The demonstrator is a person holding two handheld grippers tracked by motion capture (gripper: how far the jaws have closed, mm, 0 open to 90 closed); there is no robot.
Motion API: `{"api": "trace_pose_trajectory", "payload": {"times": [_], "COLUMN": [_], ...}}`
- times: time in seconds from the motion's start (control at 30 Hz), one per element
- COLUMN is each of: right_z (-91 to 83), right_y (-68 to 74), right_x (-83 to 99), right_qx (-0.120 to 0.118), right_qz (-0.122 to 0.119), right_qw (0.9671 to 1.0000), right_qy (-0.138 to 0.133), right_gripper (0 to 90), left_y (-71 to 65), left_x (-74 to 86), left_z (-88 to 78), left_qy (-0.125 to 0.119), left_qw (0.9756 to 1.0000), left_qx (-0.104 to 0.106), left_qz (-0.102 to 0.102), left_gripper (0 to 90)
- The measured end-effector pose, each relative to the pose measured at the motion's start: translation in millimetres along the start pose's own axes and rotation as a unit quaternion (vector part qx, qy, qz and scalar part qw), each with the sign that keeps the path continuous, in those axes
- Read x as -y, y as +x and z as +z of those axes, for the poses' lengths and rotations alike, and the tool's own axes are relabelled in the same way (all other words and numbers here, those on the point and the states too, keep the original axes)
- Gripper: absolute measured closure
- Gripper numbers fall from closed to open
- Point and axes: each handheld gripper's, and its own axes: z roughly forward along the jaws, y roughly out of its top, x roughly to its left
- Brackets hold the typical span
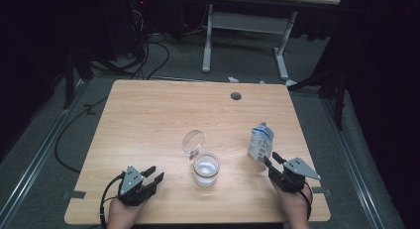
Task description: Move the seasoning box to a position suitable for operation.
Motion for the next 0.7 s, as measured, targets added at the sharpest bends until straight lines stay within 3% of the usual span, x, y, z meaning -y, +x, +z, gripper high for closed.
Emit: {"api": "trace_pose_trajectory", "payload": {"times": [0.4, 0.7], "right_z": [-15.4, -5.5], "right_y": [17.0, 38.0], "right_x": [14.1, 12.9], "right_qx": [-0.008, -0.042], "right_qz": [-0.011, -0.024], "right_qw": [0.9998, 0.9983], "right_qy": [0.017, 0.034], "right_gripper": [61.1, 63.4], "left_y": [3.1, 2.9], "left_x": [-1.4, -2.1], "left_z": [-0.2, 4.2], "left_qy": [-0.011, -0.006], "left_qw": [0.9998, 0.9998], "left_qx": [-0.014, -0.007], "left_qz": [-0.007, -0.018], "left_gripper": [59.1, 55.3]}}
